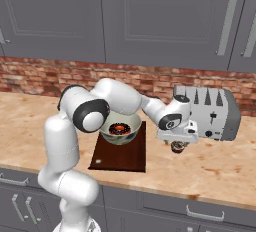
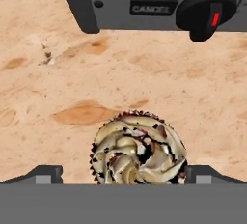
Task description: Place the bowl with donut and the cupcake onto the tray.
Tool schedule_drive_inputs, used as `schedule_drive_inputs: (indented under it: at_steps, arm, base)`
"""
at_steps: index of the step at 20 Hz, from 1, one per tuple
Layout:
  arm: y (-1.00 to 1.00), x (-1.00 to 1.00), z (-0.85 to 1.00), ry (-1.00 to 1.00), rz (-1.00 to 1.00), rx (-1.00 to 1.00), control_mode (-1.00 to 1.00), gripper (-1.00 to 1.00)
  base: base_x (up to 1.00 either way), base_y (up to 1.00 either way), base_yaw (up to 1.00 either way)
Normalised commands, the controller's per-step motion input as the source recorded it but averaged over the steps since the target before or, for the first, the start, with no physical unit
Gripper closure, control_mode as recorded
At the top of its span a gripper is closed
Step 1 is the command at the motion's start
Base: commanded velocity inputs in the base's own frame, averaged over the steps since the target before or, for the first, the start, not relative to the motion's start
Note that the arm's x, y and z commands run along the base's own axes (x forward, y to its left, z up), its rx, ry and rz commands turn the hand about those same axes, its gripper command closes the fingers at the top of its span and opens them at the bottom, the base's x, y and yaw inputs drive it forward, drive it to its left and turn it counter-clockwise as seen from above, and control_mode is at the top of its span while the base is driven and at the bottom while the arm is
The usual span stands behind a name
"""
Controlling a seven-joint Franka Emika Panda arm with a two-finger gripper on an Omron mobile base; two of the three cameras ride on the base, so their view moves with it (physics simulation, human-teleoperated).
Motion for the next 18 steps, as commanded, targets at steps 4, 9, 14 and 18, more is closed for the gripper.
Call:
schedule_drive_inputs:
  at_steps: [4,9,14,18]
  arm:
    - [0.00,0.16,-0.27,0.00,0.00,0.00,-1.00,-1.00]
    - [-0.01,0.03,-0.07,0.00,0.00,0.00,-1.00,-1.00]
    - [-0.04,0.00,-0.02,0.00,0.00,0.00,-1.00,-1.00]
    - [0.00,0.00,-0.28,0.00,0.00,0.00,-1.00,-1.00]
  base:
    - [0.00,0.00,0.00]
    - [0.00,0.00,0.00]
    - [0.00,0.00,0.00]
    - [0.00,0.00,0.00]
